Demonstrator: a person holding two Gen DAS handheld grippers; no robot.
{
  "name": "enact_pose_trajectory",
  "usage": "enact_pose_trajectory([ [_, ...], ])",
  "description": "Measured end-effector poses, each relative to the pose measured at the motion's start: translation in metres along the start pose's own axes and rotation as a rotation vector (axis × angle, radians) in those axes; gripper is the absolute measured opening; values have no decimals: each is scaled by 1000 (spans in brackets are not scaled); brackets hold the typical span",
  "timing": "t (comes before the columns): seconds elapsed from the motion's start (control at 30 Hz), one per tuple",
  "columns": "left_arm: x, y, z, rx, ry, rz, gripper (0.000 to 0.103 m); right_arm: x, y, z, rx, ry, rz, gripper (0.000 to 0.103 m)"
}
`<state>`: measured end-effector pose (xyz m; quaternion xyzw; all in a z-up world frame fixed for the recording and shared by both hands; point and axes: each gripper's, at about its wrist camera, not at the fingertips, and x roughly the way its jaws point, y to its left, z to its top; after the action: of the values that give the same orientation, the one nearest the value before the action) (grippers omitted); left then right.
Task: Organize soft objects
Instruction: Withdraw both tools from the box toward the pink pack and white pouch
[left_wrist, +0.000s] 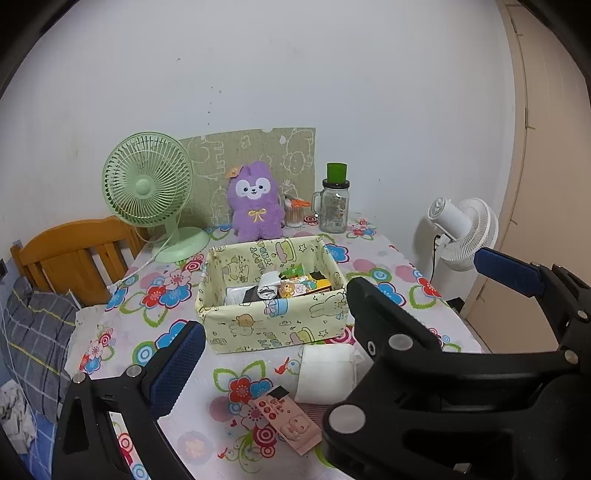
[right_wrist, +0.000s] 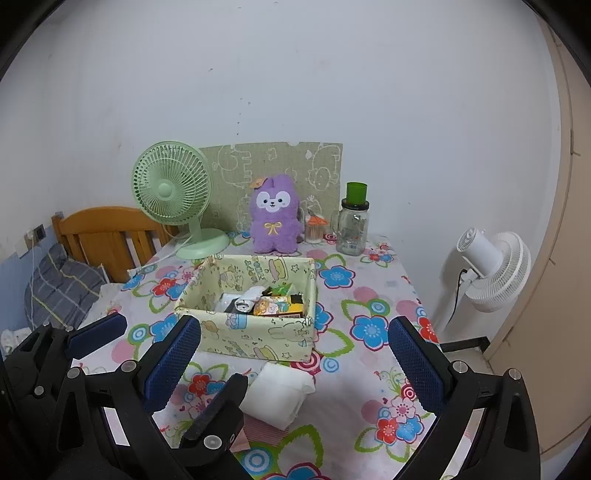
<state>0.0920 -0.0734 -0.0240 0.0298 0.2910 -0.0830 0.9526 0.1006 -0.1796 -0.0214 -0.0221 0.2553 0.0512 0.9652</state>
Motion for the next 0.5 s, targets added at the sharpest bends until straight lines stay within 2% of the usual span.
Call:
enact_pose_trajectory([
  [0.2,1,-2,-9,-14,-10,2,103,3,-2,-9,-10,1,-2,102],
  [0.5,16,-7,-28,-12,18,-5,103,16,-6,-31,-20,24,-3,102],
])
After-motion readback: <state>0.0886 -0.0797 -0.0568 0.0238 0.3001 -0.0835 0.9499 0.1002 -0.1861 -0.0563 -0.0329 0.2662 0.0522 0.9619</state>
